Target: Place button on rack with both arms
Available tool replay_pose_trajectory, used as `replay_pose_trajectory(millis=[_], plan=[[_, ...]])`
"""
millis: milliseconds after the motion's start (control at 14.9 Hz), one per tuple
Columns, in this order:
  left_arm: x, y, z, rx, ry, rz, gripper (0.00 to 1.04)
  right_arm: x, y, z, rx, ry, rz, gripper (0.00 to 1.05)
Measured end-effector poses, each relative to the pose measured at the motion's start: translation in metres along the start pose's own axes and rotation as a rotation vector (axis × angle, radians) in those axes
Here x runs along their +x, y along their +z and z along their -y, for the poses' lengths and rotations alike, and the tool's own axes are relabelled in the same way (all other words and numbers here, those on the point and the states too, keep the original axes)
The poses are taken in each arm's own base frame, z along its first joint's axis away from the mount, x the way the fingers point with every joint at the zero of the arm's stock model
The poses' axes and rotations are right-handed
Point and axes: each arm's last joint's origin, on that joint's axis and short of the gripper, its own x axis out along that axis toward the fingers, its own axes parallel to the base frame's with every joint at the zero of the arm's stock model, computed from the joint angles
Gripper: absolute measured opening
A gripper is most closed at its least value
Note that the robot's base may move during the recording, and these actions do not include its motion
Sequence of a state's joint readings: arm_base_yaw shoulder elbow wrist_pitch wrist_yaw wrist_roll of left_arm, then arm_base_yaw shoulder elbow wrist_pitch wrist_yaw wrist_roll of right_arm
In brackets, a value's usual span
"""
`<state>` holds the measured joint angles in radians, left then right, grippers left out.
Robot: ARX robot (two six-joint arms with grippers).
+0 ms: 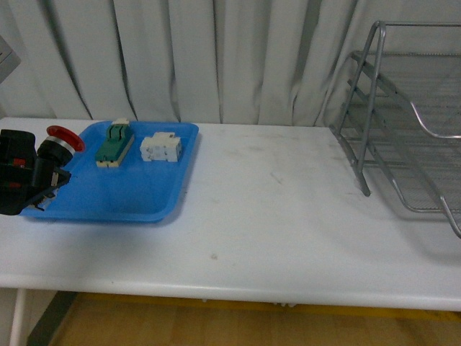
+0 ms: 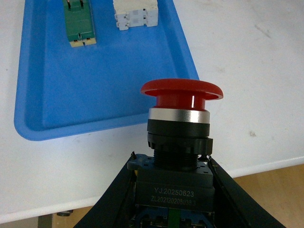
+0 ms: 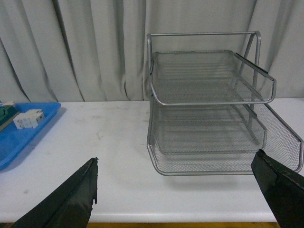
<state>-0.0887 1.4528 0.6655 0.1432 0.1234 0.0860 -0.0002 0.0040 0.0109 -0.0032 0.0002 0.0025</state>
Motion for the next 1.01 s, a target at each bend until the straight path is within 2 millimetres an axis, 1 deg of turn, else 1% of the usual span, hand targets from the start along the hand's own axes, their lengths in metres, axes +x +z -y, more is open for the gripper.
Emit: replay_pose_trajectory(millis=[403,470,1008], plan=[[-0.0001,0.0003,-0.0016,0.000,0.030,0.003,0.36,0.0000,0.0000,0.0000,0.000,0.000,0.000,0.98],[0.0002,0.0009,0.0010,0.006,0.021,0.006,0.36,0.0000,0.0000,0.0000,0.000,0.000,0.000,0.98],[0.0019,0.0000,0.0030,0.011,0.020,0.005,0.36,0.0000,0.0000,0.0000,0.000,0.000,0.000,0.98]])
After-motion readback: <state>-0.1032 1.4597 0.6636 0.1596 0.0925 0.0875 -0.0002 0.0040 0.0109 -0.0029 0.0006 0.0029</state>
